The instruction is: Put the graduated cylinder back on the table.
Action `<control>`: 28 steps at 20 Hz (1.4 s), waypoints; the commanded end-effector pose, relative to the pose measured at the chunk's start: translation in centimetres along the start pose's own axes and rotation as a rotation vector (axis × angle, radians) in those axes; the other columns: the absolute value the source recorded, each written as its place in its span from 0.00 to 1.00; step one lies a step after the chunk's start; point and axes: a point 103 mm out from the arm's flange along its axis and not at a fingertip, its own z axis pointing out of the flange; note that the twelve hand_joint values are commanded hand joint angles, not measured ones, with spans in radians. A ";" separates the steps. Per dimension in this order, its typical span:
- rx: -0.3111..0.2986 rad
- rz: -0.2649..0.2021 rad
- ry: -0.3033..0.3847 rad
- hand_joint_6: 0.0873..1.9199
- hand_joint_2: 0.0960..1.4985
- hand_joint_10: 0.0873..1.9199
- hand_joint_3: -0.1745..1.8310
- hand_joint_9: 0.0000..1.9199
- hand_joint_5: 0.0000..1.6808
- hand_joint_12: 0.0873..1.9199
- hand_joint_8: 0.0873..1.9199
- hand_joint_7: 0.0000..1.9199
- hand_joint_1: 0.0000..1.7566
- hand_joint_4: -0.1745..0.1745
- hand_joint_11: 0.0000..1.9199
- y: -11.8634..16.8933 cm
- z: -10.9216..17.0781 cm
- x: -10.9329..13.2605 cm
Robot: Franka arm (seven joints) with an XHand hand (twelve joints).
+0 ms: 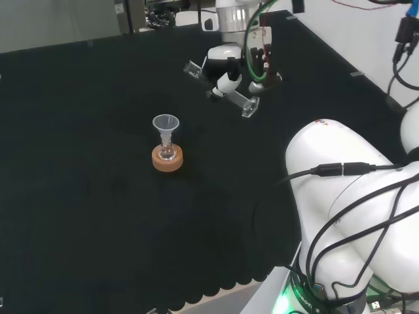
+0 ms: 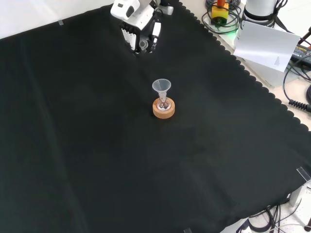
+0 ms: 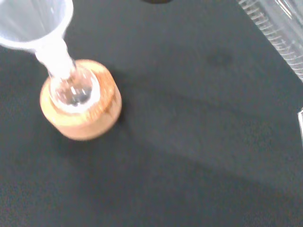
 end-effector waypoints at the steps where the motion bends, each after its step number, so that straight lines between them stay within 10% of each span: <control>1: -0.133 -0.069 0.096 0.51 0.79 0.00 0.00 0.74 0.59 0.32 0.10 0.65 0.65 0.10 0.67 1.2 0.2 -0.9; 28: -0.482 -0.091 0.459 0.52 0.79 0.00 0.00 0.72 0.58 0.33 0.10 0.62 0.64 0.14 0.65 12.3 4.9 -6.7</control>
